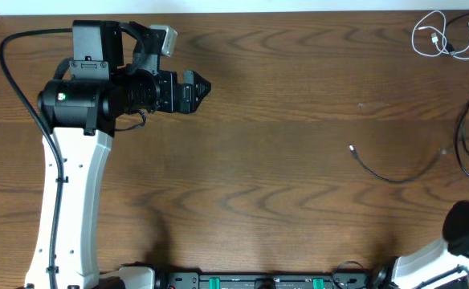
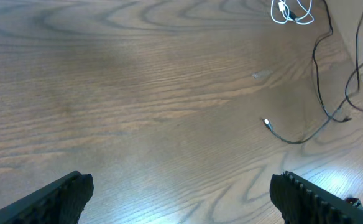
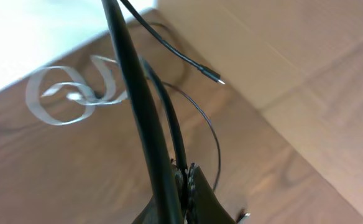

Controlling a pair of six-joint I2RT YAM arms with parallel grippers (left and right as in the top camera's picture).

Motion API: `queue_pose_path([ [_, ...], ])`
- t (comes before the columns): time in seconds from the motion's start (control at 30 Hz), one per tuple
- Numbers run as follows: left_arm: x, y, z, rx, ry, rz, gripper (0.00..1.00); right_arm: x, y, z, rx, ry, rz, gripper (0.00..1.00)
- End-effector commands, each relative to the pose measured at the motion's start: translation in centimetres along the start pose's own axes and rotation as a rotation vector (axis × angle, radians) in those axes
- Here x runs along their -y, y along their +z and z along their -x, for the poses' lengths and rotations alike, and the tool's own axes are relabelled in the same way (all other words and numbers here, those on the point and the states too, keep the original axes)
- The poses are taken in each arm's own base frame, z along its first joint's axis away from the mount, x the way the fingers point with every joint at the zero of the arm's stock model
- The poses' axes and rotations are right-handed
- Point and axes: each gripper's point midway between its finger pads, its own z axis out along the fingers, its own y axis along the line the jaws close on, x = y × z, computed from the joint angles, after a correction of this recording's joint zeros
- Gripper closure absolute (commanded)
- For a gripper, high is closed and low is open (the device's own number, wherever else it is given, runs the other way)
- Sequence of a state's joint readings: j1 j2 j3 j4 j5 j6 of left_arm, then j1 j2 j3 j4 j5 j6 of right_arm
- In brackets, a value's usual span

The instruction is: Untangle cables

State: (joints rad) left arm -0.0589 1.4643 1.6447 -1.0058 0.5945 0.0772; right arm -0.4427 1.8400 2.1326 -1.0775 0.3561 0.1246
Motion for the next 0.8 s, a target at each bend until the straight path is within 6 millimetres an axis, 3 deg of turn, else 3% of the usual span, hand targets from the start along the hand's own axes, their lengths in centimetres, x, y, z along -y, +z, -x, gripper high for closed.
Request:
queue_pose_path([
  [0.0,-0.3,-0.1,0.3,0.006,-0.009,0.012,0.04,3.1,4.7,-1.3,-0.079,0.03,-0.095,0.99],
  [0.07,-0.3,-0.1,0.3,0.006,-0.009,0.012,0.04,4.4,6.6,-2.2,-0.118,0.063,-0.126,0.96],
  [0.13,-0.3,-0.1,0.3,0.006,-0.009,0.012,0.04,5.4,7.9,-3.1,-0.154,0.08,-0.141,0.45],
  [0.17,-0.3,-0.1,0.3,0.006,-0.008,0.012,0.04,5.5,8.1,-3.3,-0.165,0.084,-0.133,0.07],
  [0.2,-0.3,-0.1,0.3,0.007,-0.008,0.012,0.04,5.3,8.1,-3.5,-0.173,0.087,-0.116,0.01],
  [0.33,-0.3,-0.1,0.3,0.007,-0.008,0.012,0.04,4.7,6.9,-3.6,-0.179,0.08,-0.084,0.01],
  [0.5,-0.3,-0.1,0.3,0.007,-0.008,0.012,0.04,2.3,3.7,-3.7,-0.186,0.055,0.015,0.01],
  [0.53,-0.3,-0.1,0.3,0.007,-0.008,0.012,0.04,0.4,2.1,-3.9,-0.189,0.02,0.116,0.01],
  [0.63,-0.3,-0.1,0.3,0.007,-0.008,0.012,0.04,-2.8,-0.9,-4.1,-0.184,-0.047,0.275,0.01],
  [0.77,-0.3,-0.1,0.3,0.007,-0.008,0.012,0.04,-4.6,-5.2,-4.6,-0.169,-0.098,0.353,0.01],
])
